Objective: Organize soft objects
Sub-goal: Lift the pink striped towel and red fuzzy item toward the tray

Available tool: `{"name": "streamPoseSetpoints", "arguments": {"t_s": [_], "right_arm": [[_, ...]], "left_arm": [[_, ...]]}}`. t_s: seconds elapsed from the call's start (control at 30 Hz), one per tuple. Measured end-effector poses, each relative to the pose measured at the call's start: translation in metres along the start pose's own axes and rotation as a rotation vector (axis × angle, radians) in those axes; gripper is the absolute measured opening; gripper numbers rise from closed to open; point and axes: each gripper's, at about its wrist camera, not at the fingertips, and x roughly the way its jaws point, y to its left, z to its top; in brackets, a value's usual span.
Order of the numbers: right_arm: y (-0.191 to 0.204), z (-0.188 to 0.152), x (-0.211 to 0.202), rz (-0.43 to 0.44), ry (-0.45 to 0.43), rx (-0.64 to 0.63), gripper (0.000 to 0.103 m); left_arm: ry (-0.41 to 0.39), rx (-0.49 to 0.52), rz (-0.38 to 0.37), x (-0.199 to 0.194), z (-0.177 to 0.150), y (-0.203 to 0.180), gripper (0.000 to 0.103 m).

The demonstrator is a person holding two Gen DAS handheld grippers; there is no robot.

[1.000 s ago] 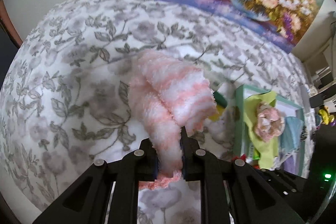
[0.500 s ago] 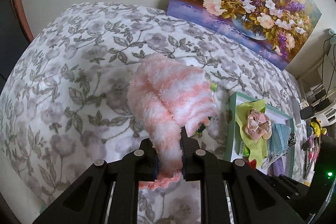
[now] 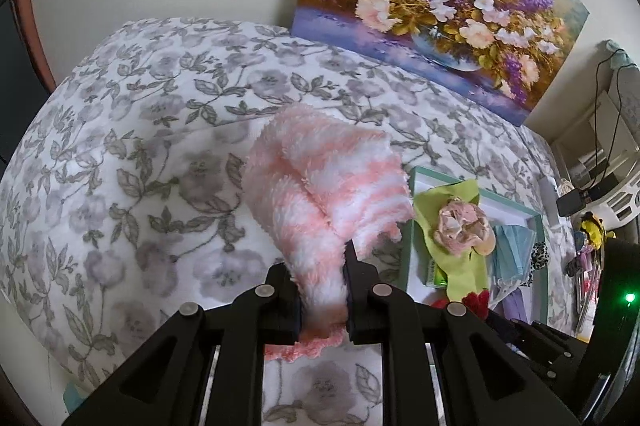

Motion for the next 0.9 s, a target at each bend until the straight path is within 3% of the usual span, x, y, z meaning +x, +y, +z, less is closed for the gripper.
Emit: {"name": "streamPoseSetpoints", "arguments": {"t_s": [0.37,0.9], "right_arm": [[-0.057,0.0,-0.012,-0.037,-0.021,0.11,0.023],[-0.149,-0.014,-0.018,-0.101,-0.02,0.299,0.023]], "left_arm": [[0.021,0.048,-0.027,0.009,-0.007,-0.039,0.017],[0.094,0.222,-0.066,0.028,-0.039,-0.117,0.018]]}}
